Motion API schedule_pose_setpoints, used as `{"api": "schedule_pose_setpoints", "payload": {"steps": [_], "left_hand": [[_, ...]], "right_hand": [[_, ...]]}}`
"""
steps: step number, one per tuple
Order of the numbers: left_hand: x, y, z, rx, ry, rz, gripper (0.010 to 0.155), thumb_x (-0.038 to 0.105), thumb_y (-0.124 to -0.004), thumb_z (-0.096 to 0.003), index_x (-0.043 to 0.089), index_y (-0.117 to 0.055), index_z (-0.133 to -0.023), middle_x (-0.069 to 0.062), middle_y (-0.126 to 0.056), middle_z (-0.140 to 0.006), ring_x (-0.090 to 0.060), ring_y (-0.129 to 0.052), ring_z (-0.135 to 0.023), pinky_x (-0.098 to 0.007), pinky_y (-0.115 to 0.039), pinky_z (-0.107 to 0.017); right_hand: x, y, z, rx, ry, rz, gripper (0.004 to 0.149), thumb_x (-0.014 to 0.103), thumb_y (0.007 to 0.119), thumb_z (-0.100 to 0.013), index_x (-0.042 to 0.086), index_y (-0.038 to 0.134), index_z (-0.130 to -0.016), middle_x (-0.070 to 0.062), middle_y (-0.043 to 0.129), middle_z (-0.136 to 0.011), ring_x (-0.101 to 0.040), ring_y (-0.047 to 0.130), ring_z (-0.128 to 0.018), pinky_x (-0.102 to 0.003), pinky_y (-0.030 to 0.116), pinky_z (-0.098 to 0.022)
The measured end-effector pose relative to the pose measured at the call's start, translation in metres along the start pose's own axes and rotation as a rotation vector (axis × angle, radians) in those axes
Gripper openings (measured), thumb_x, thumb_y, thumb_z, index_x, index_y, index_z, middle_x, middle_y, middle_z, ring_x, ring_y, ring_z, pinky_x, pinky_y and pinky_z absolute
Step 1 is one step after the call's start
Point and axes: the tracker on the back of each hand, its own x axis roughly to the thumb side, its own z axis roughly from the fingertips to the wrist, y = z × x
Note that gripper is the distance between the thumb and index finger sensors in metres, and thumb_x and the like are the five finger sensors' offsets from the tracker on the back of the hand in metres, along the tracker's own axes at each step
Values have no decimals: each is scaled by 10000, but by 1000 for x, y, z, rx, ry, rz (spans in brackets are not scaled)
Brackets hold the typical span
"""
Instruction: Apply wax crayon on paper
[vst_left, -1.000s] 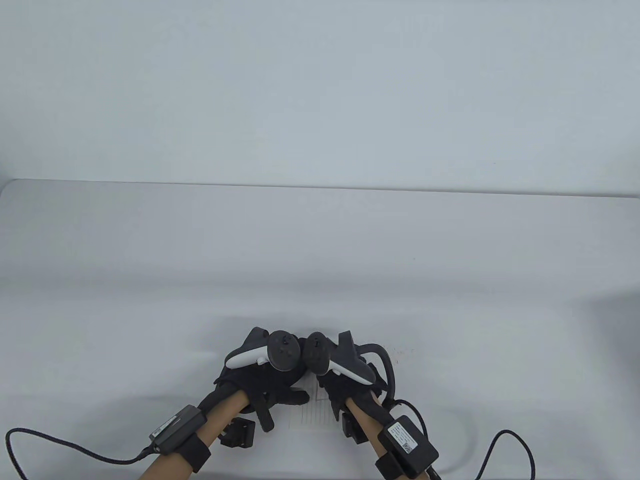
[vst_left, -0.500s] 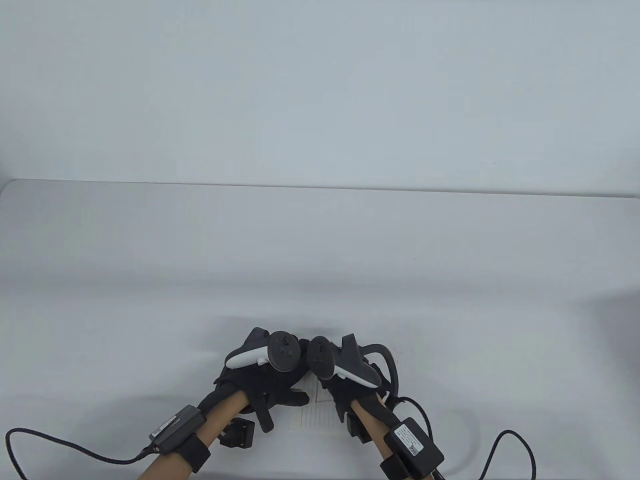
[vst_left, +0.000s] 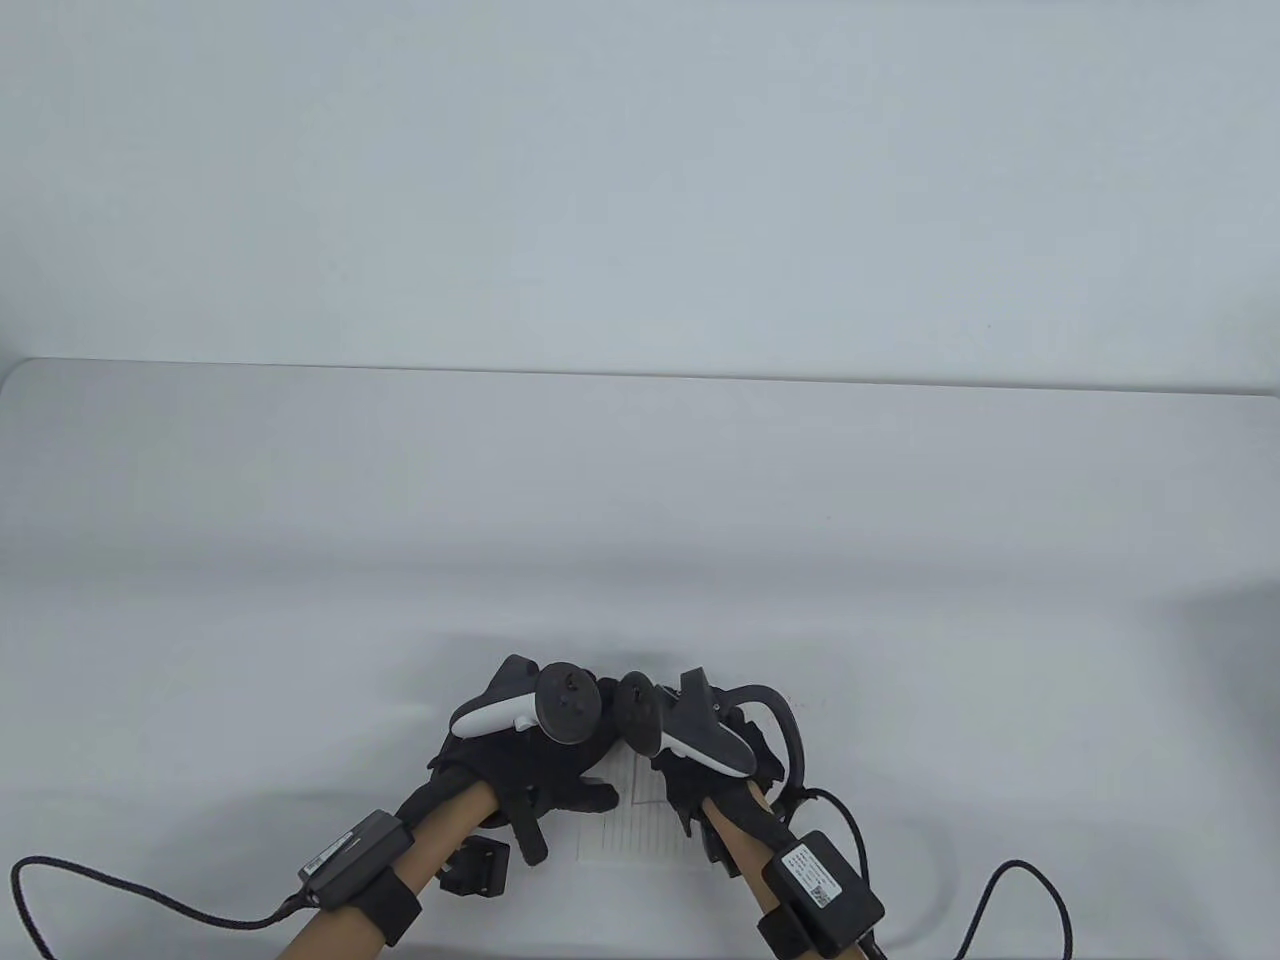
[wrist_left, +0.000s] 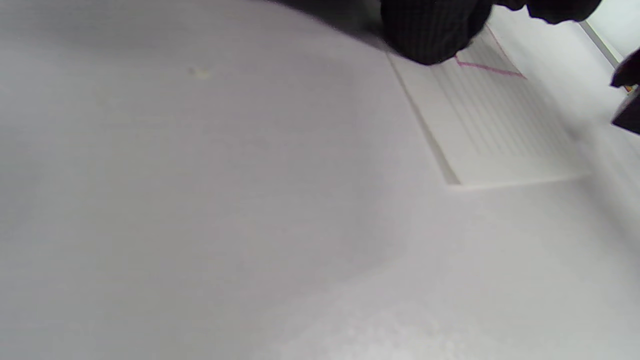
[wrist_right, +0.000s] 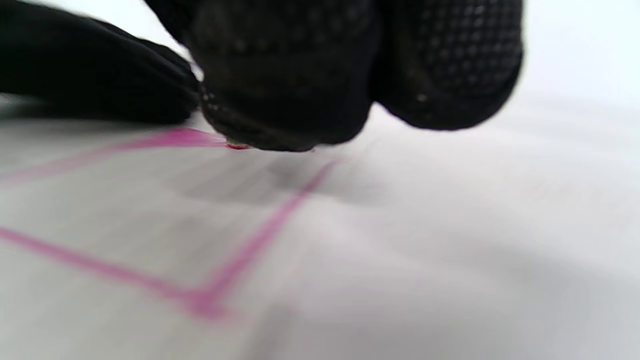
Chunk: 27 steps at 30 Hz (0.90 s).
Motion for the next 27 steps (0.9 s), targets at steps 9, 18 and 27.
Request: {"api": "schedule_pose_setpoints", "payload": {"steps": [9, 18, 27], "left_hand": [[0, 0, 0, 1, 0, -1, 840, 510, -606, -584, 415, 77, -1063, 190, 247, -1098, -144, 320, -1010, -540, 243, -651], [0, 0, 0, 2, 0, -1, 838, 511, -606, -583, 415, 74, -1063, 189, 245, -1099, -143, 318, -1012, -541, 242, -651], [0, 0, 0, 2, 0, -2, 842, 511, -607, -583, 414, 77, -1064, 188, 246, -1099, -144, 318, -1012, -541, 242, -652]], "right_hand": [[-3, 1, 1, 29, 4, -56, 429, 325, 654, -555, 45, 792, -850, -44, 975, -475, -44, 958, -213, -326, 863, -258], [-10, 6, 5, 67, -65, -224, 433, 328, 650, -557, 48, 787, -857, -48, 970, -483, -54, 955, -222, -334, 857, -269], [2, 5, 7, 213, -131, -368, 423, 319, 670, -554, 49, 787, -857, -64, 970, -499, -79, 961, -240, -355, 851, -287]]}}
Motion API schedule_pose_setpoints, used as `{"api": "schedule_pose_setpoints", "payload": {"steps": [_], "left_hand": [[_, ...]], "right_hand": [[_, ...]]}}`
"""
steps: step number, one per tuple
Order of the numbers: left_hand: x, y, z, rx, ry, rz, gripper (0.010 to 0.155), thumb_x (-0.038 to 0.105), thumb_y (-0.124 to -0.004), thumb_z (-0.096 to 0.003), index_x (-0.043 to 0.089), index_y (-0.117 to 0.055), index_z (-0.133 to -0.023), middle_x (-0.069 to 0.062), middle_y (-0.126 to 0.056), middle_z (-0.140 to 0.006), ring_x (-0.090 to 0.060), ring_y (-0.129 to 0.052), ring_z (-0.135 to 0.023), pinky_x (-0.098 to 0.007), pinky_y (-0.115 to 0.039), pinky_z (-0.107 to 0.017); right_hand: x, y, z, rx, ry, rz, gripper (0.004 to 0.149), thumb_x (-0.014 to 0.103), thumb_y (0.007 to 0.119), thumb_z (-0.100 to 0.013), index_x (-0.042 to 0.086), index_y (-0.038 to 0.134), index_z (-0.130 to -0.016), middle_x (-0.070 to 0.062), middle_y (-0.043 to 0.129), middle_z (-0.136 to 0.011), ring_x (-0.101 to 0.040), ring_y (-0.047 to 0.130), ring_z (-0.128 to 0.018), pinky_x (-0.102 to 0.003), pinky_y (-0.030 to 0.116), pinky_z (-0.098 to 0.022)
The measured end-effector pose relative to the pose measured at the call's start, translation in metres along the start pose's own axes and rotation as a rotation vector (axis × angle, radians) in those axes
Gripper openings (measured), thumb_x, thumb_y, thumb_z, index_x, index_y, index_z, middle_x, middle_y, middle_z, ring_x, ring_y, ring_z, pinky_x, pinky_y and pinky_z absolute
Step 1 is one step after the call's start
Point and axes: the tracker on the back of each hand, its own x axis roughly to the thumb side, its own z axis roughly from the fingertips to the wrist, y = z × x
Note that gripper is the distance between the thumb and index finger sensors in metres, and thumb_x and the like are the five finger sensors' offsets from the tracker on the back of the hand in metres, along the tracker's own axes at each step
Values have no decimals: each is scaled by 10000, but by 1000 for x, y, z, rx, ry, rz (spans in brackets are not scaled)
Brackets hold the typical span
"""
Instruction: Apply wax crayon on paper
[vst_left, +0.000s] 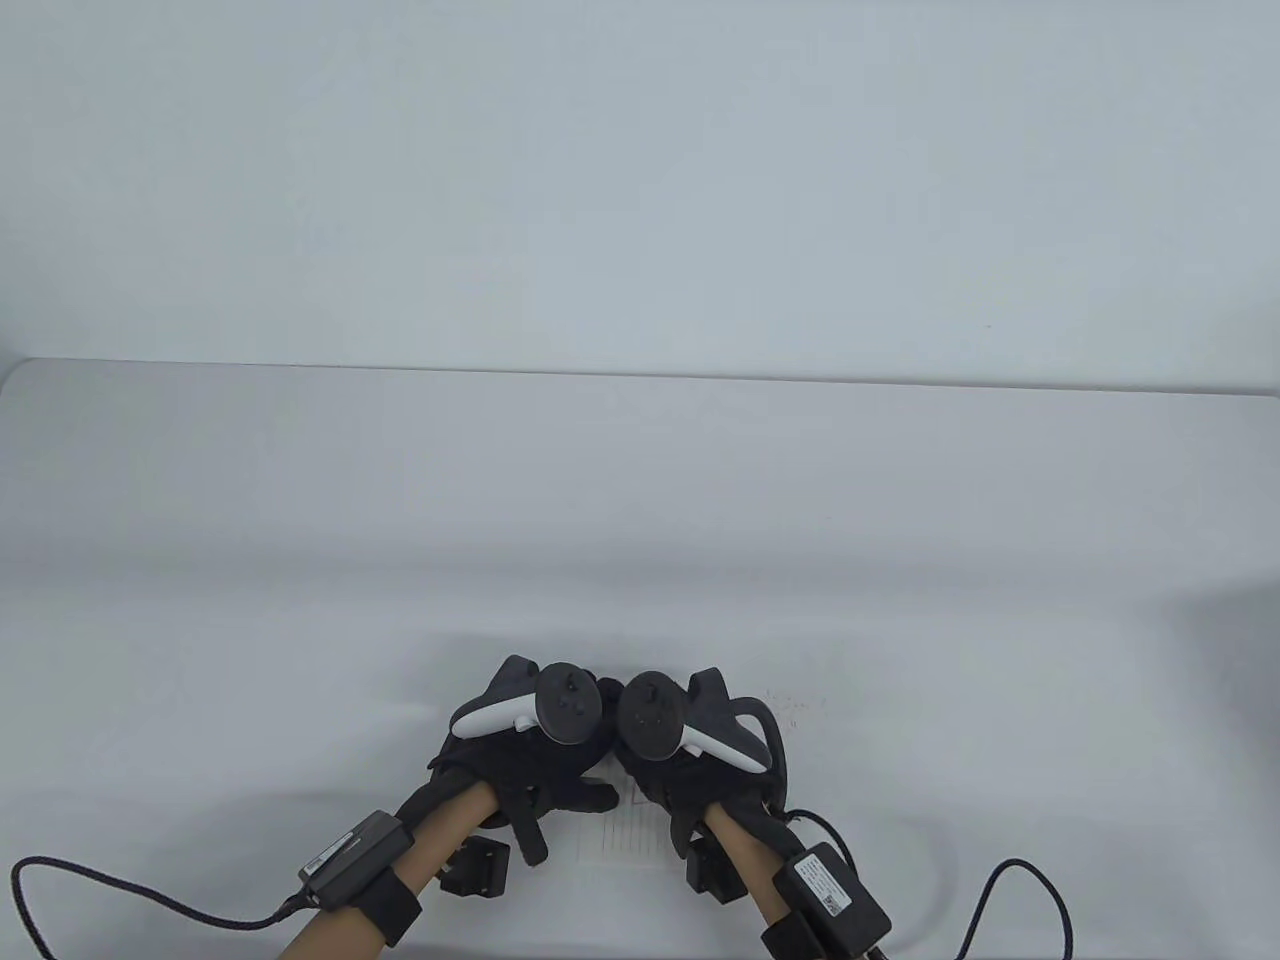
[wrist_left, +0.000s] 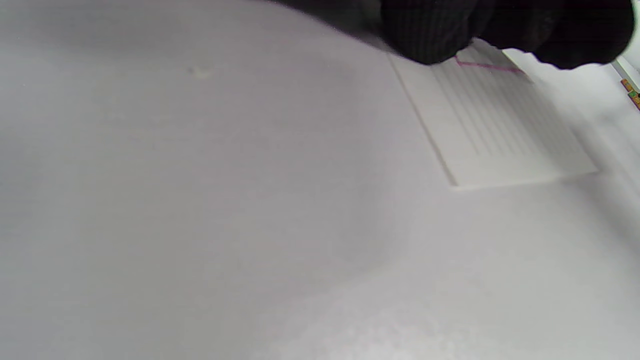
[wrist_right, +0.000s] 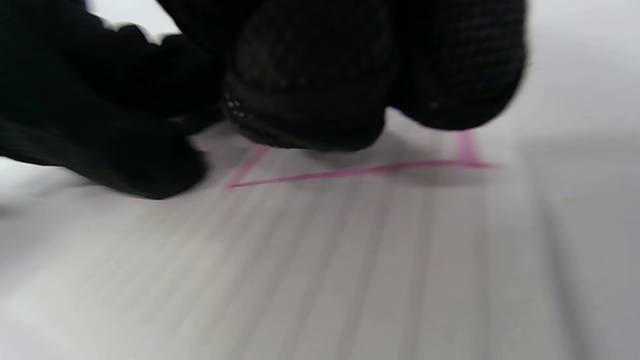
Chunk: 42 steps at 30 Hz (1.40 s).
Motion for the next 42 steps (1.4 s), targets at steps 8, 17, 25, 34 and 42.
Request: {"api": "schedule_pose_setpoints", "payload": {"steps": [8, 17, 25, 34, 42], "left_hand": [[0, 0, 0, 0, 1, -2, 838, 511, -606, -583, 413, 72, -1065, 187, 245, -1100, -146, 317, -1013, -542, 240, -652], [0, 0, 0, 1, 1, -4, 837, 512, -604, -584, 413, 75, -1064, 184, 245, -1101, -147, 316, -1013, -543, 239, -653], [0, 0, 0, 1, 0, -2, 839, 512, -605, -582, 414, 75, -1064, 186, 246, -1100, -143, 318, -1013, -542, 241, -652], [0, -1, 0, 2, -1, 2, 839, 511, -605, -583, 412, 76, -1064, 186, 246, -1099, -145, 319, -1011, -542, 242, -649], [0, 0, 0, 3, 0, -2, 840, 511, -605, -584, 411, 77, -1065, 182, 247, -1100, -149, 317, -1012, -545, 239, -650]], "right_hand": [[-1, -3, 3, -86, -45, 56, 423, 332, 672, -549, 66, 792, -855, -25, 977, -476, -33, 956, -217, -316, 865, -264], [-12, -7, 0, -218, 138, 299, 416, 330, 680, -546, 69, 805, -844, -30, 976, -470, -44, 956, -210, -325, 861, -264], [-12, -6, 0, -123, 74, 158, 419, 329, 682, -548, 62, 807, -845, -34, 981, -460, -51, 958, -203, -330, 861, -263], [-5, 4, 0, 101, -17, -163, 419, 323, 671, -557, 66, 775, -871, -43, 970, -488, -53, 955, -225, -335, 856, -271], [-32, -11, 0, -164, 206, 163, 388, 342, 661, -552, 132, 796, -849, -19, 969, -477, -36, 947, -217, -319, 858, -273]]}}
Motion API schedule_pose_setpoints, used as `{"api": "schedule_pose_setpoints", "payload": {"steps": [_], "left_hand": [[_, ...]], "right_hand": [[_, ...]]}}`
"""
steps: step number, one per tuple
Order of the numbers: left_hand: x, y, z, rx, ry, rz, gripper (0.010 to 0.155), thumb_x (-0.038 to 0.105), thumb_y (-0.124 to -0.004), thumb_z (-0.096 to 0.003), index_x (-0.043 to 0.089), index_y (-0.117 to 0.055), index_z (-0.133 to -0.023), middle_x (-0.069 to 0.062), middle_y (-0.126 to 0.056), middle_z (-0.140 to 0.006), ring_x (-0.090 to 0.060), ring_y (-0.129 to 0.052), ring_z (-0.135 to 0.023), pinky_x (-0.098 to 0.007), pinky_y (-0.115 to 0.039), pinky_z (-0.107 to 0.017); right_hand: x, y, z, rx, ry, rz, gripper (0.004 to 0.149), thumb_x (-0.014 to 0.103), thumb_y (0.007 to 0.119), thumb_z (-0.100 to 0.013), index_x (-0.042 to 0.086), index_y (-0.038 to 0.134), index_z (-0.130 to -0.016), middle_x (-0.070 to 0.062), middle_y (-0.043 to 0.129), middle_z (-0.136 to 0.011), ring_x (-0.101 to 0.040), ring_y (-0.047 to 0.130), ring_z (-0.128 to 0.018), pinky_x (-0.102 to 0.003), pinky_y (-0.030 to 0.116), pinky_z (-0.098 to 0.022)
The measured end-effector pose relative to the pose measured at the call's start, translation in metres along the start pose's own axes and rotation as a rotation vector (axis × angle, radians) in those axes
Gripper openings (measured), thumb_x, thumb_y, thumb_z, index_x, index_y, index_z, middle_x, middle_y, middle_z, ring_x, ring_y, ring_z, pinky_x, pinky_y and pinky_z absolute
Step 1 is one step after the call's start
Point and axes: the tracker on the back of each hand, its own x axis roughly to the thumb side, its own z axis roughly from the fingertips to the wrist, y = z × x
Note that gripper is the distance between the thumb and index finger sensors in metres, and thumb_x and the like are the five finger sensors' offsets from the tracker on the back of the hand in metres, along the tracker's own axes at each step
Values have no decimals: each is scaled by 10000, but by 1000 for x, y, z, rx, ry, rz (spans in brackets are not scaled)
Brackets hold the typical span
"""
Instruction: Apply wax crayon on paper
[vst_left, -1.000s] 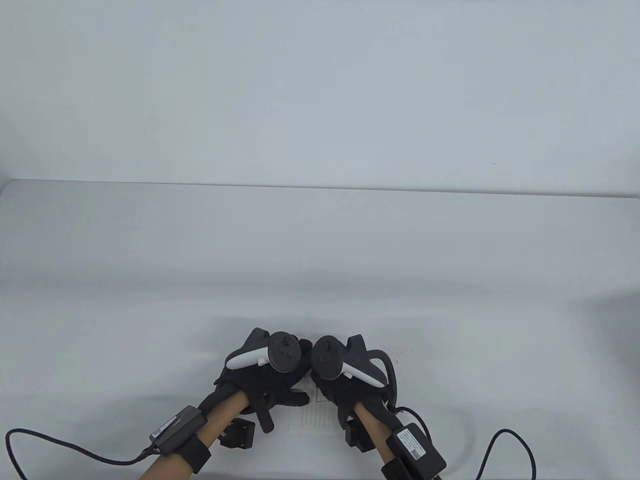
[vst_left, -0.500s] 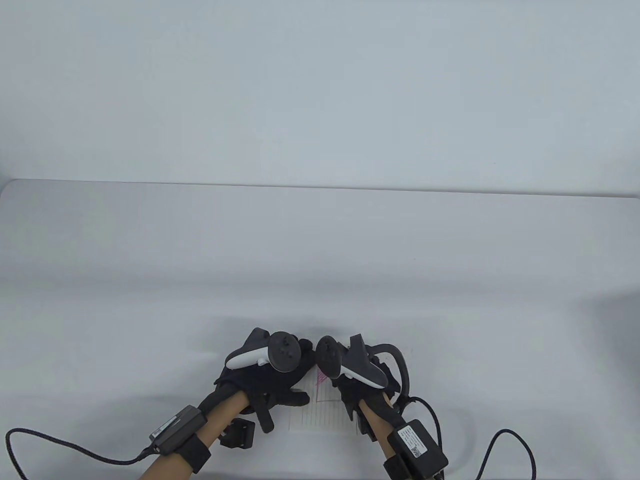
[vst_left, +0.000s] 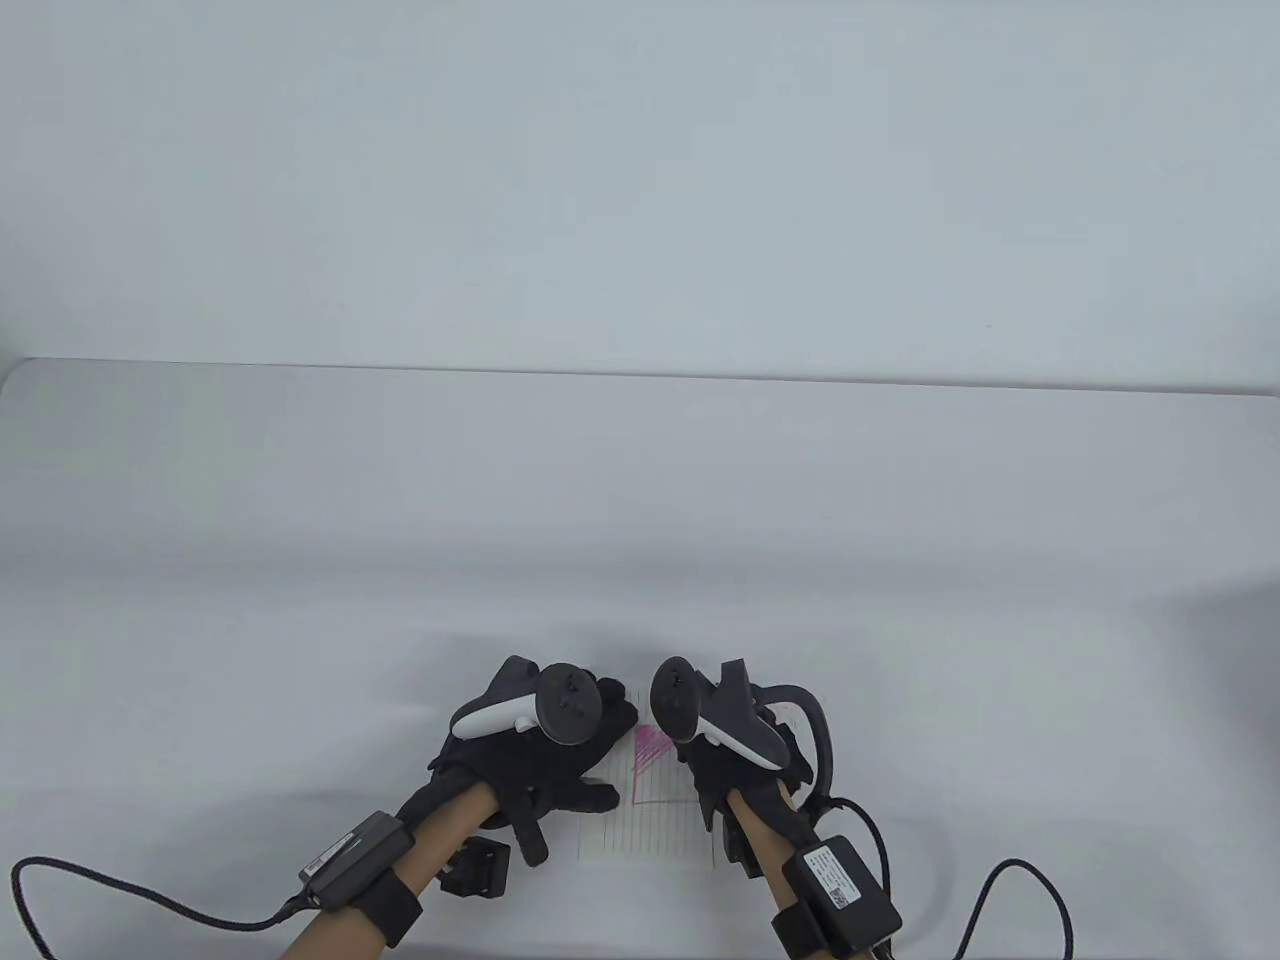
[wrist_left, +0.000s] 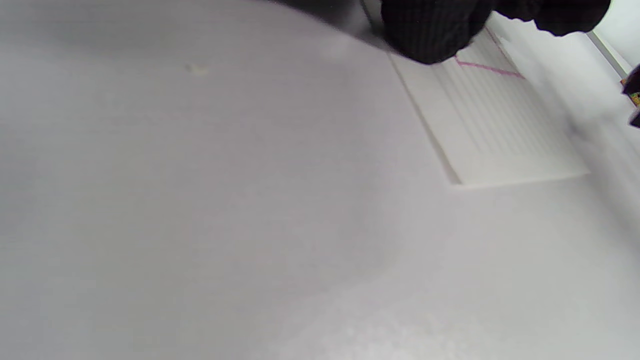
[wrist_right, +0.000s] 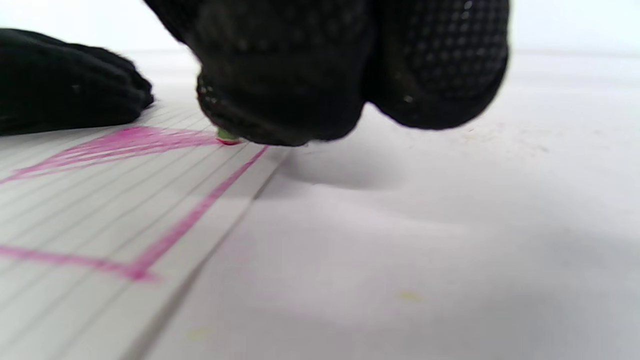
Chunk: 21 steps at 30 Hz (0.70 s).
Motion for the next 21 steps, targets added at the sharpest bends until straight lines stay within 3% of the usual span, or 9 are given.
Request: {"api": "schedule_pose_setpoints", "payload": {"steps": [2, 5, 6, 11, 13, 16, 19, 20, 21], "left_hand": [[0, 0, 0, 0, 0, 2, 838, 512, -604, -583, 412, 75, -1064, 184, 247, -1100, -146, 318, -1012, -543, 241, -650], [0, 0, 0, 0, 0, 2, 842, 512, -605, -583, 412, 78, -1065, 182, 247, -1100, -146, 319, -1011, -542, 242, -650], [0, 0, 0, 1, -1, 3, 839, 512, -605, -583, 413, 76, -1064, 186, 246, -1100, -144, 318, -1012, -542, 241, -651], [0, 0, 0, 0, -1, 3, 839, 513, -603, -584, 413, 78, -1064, 183, 248, -1100, -146, 320, -1011, -543, 242, -649], [0, 0, 0, 1, -1, 1, 838, 513, -603, -584, 411, 76, -1065, 182, 247, -1100, -147, 318, -1012, -545, 241, -649], [0, 0, 0, 1, -2, 2, 839, 513, -603, -583, 413, 77, -1064, 183, 248, -1100, -147, 318, -1012, -544, 242, -649], [0, 0, 0, 1, -1, 1, 842, 513, -602, -583, 410, 80, -1065, 180, 248, -1101, -149, 319, -1012, -545, 242, -649], [0, 0, 0, 2, -2, 3, 839, 513, -603, -583, 412, 77, -1065, 183, 246, -1101, -146, 319, -1012, -544, 242, -649], [0, 0, 0, 1, -2, 3, 839, 513, -603, -584, 412, 77, -1065, 185, 247, -1100, -147, 320, -1012, -543, 243, -649]], "right_hand": [[10, 1, 7, -22, -80, 5, 395, 341, 659, -551, 126, 786, -857, -10, 967, -479, -25, 944, -218, -311, 861, -269], [28, 7, 9, 200, -240, -257, 401, 334, 662, -555, 115, 772, -872, -30, 964, -501, -44, 948, -240, -328, 854, -285], [29, 7, 9, 229, -236, -260, 398, 327, 663, -555, 112, 760, -876, -41, 956, -519, -61, 949, -255, -341, 848, -301], [-1, 0, -1, 32, -78, -9, 394, 351, 667, -548, 137, 791, -855, -10, 972, -491, -36, 953, -231, -317, 859, -287], [-5, 0, 0, -4, -19, -14, 393, 345, 670, -549, 130, 796, -853, -21, 973, -494, -44, 954, -232, -324, 858, -284], [5, 0, 6, -57, -80, 64, 401, 345, 665, -548, 128, 785, -862, -12, 973, -497, -30, 955, -234, -313, 863, -280], [25, 5, 11, 161, -255, -240, 406, 330, 668, -553, 108, 770, -877, -35, 966, -516, -45, 954, -252, -329, 857, -289], [31, 12, 10, 293, -259, -272, 403, 309, 667, -560, 94, 742, -891, -63, 946, -560, -74, 955, -294, -353, 846, -321], [28, 9, 12, 281, -207, -227, 401, 316, 655, -560, 116, 721, -901, -55, 929, -597, -74, 951, -331, -353, 840, -351]]}}
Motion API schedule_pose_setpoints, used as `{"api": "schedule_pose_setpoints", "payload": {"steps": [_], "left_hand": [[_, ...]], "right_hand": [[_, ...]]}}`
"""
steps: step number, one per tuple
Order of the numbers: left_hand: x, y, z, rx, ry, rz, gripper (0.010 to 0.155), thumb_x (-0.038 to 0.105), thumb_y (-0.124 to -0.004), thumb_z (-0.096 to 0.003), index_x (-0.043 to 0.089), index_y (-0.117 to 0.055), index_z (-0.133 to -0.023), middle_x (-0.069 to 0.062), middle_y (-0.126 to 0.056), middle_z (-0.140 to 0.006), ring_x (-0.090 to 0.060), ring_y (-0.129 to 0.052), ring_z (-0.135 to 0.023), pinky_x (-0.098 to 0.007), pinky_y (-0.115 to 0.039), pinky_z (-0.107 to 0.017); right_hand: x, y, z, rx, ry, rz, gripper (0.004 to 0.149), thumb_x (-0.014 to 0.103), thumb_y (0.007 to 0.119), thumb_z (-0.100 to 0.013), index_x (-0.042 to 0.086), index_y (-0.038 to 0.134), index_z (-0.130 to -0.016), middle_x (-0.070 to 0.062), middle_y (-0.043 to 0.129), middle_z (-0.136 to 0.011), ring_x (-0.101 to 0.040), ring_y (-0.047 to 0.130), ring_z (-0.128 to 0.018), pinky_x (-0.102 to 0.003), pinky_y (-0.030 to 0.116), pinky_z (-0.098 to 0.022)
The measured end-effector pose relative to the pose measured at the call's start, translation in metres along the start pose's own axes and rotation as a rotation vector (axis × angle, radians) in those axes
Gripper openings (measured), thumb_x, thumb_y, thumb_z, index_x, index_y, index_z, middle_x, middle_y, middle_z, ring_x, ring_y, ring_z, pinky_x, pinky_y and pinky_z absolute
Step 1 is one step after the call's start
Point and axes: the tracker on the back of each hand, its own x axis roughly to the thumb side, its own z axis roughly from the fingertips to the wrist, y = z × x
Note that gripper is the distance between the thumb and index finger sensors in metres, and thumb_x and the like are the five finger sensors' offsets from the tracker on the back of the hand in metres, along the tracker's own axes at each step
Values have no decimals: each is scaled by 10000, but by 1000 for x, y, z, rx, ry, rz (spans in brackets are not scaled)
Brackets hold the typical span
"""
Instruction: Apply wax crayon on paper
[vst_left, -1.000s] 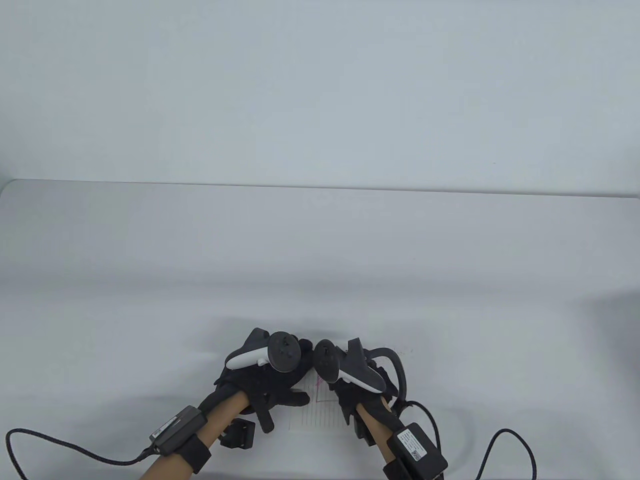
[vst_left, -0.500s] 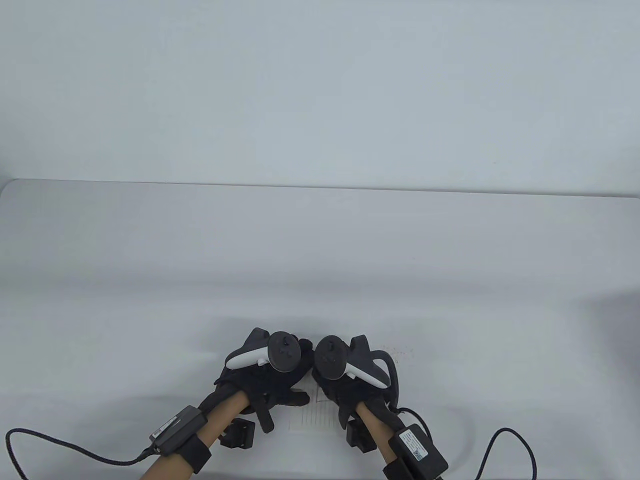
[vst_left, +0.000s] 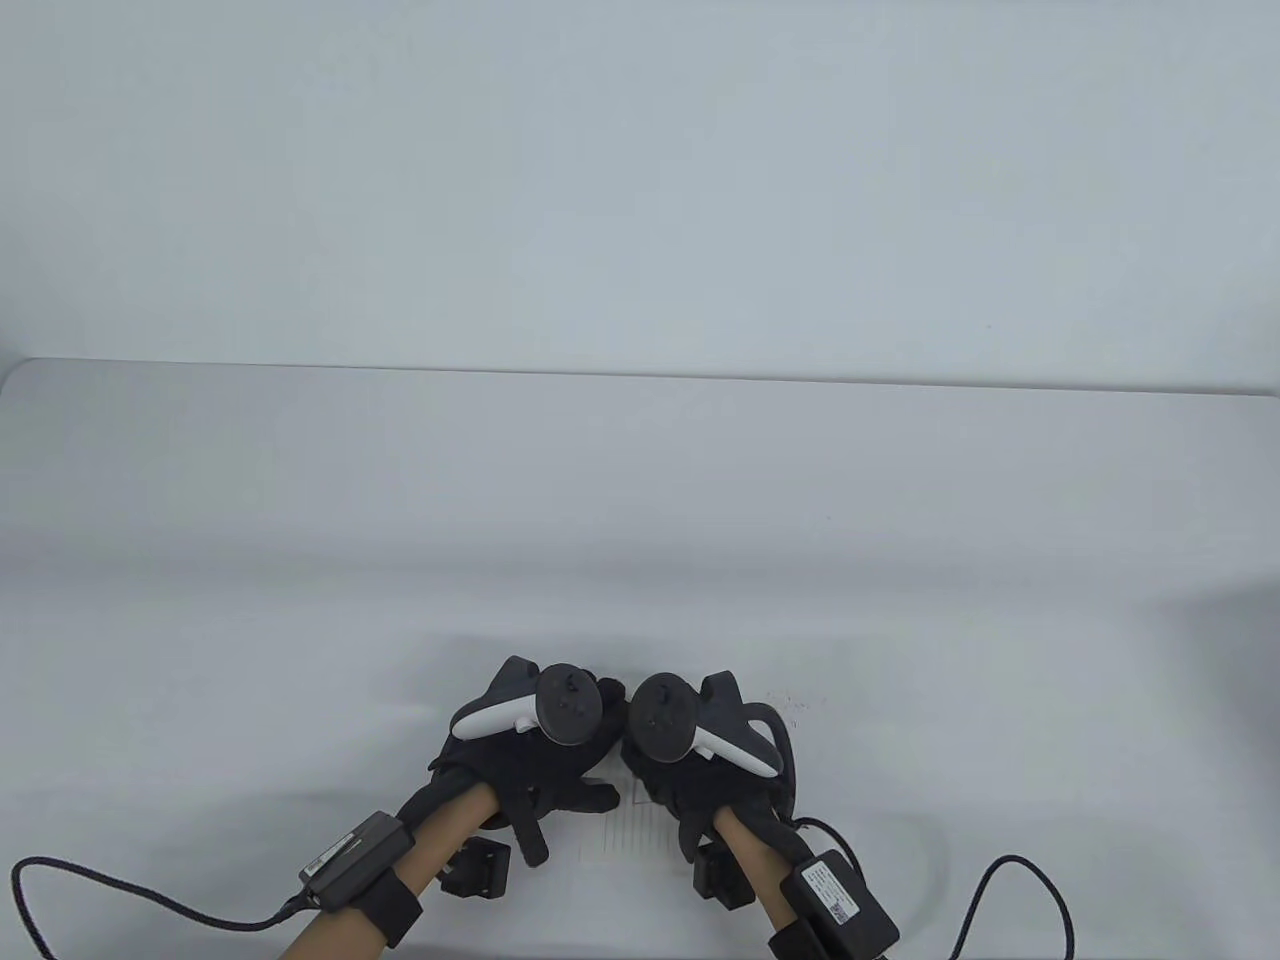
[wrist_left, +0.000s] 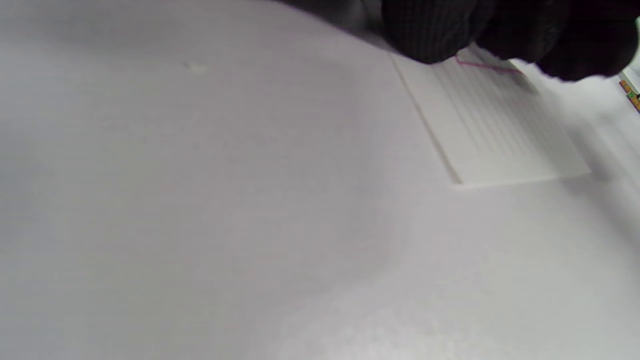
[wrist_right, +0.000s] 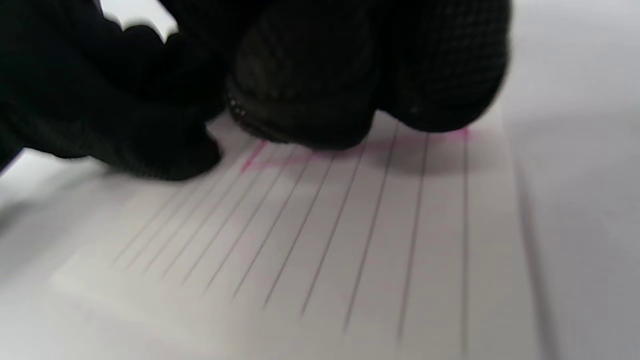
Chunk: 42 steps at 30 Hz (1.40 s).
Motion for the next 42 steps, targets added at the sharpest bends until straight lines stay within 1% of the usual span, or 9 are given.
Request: {"api": "schedule_pose_setpoints", "payload": {"steps": [8, 12, 18, 20, 24, 29, 33, 35, 42], "left_hand": [[0, 0, 0, -1, 1, -4, 838, 513, -602, -584, 411, 77, -1064, 182, 248, -1100, -148, 319, -1012, -545, 241, -650], [0, 0, 0, 1, 1, -2, 841, 514, -603, -583, 411, 78, -1065, 182, 247, -1101, -149, 320, -1012, -545, 242, -649], [1, 0, 0, -1, 0, -2, 839, 513, -602, -583, 412, 77, -1064, 184, 248, -1099, -145, 320, -1011, -545, 242, -648], [1, 0, 0, -1, 0, -2, 839, 513, -602, -584, 412, 79, -1064, 182, 249, -1099, -148, 321, -1010, -545, 242, -648], [1, 0, 0, -1, 0, 0, 839, 513, -603, -583, 412, 77, -1065, 184, 248, -1100, -147, 322, -1010, -543, 243, -648], [1, 0, 0, -1, 1, -3, 840, 513, -602, -584, 411, 79, -1064, 182, 249, -1099, -152, 320, -1010, -546, 241, -648], [1, 0, 0, -1, 1, -3, 839, 514, -602, -583, 410, 78, -1064, 182, 249, -1099, -150, 321, -1010, -546, 242, -648], [1, 0, 0, -1, 1, -2, 840, 513, -603, -583, 413, 79, -1064, 183, 249, -1099, -149, 321, -1010, -545, 242, -649], [1, 0, 0, -1, 1, -1, 840, 515, -601, -583, 411, 80, -1064, 183, 249, -1098, -150, 321, -1009, -546, 242, -646]], "right_hand": [[-17, -10, 3, -285, 139, 338, 396, 319, 668, -549, 146, 734, -899, -64, 929, -623, -70, 953, -362, -350, 839, -370], [1, 0, 1, -35, -57, 28, 406, 301, 684, -557, 130, 704, -925, -101, 915, -665, -101, 958, -407, -374, 827, -401], [-23, -15, 0, -246, 192, 343, 390, 325, 678, -551, 164, 732, -902, -52, 931, -635, -67, 960, -375, -345, 842, -381], [-20, -13, 2, -284, 141, 343, 395, 327, 677, -549, 157, 734, -901, -55, 940, -616, -62, 964, -358, -341, 847, -367], [-5, 0, -1, -62, -60, 5, 400, 319, 685, -554, 131, 736, -903, -74, 947, -600, -86, 967, -337, -360, 842, -354], [-18, -14, -1, -267, 175, 351, 391, 340, 683, -548, 157, 756, -885, -26, 957, -567, -53, 964, -306, -333, 852, -338], [-5, -8, 3, -243, 54, 297, 400, 330, 671, -553, 141, 739, -899, -44, 951, -575, -51, 962, -315, -333, 854, -336], [5, 0, 5, -88, -61, 134, 401, 322, 672, -556, 134, 728, -905, -79, 941, -577, -65, 958, -319, -345, 847, -338], [-20, -13, -1, -300, 185, 367, 389, 337, 674, -550, 145, 763, -876, -23, 961, -533, -48, 959, -272, -329, 855, -314]]}}
